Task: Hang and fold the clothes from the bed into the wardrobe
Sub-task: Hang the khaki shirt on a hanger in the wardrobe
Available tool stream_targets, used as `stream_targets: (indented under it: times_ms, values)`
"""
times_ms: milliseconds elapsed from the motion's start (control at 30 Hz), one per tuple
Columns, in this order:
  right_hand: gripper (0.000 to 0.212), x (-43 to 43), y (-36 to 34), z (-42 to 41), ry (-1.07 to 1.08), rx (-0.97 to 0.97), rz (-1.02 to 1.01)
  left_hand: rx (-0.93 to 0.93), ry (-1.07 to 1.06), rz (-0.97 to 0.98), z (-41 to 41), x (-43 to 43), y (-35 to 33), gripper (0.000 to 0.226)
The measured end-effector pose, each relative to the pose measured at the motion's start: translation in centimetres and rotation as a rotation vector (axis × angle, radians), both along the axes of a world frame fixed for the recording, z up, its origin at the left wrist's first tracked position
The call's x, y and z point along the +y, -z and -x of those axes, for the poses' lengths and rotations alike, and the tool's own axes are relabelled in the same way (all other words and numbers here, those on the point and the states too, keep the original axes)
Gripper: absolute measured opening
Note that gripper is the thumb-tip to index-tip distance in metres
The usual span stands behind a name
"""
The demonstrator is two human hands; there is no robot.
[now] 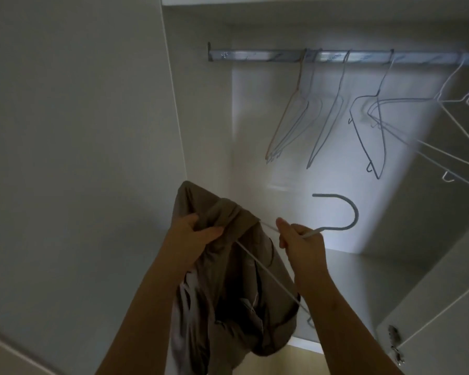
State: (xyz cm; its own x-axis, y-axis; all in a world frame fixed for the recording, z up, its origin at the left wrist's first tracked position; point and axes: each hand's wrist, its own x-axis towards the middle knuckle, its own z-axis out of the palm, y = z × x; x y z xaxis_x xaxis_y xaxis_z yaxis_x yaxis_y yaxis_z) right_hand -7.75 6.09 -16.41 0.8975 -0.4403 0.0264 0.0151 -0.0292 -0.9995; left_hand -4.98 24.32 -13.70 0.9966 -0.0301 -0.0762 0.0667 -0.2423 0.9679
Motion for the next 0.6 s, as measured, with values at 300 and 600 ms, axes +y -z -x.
stream_targets:
  times_ms: [300, 600]
  values:
    - [0.047, -0.9, -1.8, -0.3, -0.038, -0.05, 0.241, -0.685, 0.134, -1.044, -0.5, -1.8, -1.2, 0.055]
    - [0.022, -1.4, -1.6, -0.1, 0.328, -0.261, 0.354, -0.586, 0.096, -0.797, -1.5, -2.5, -0.1, 0.029]
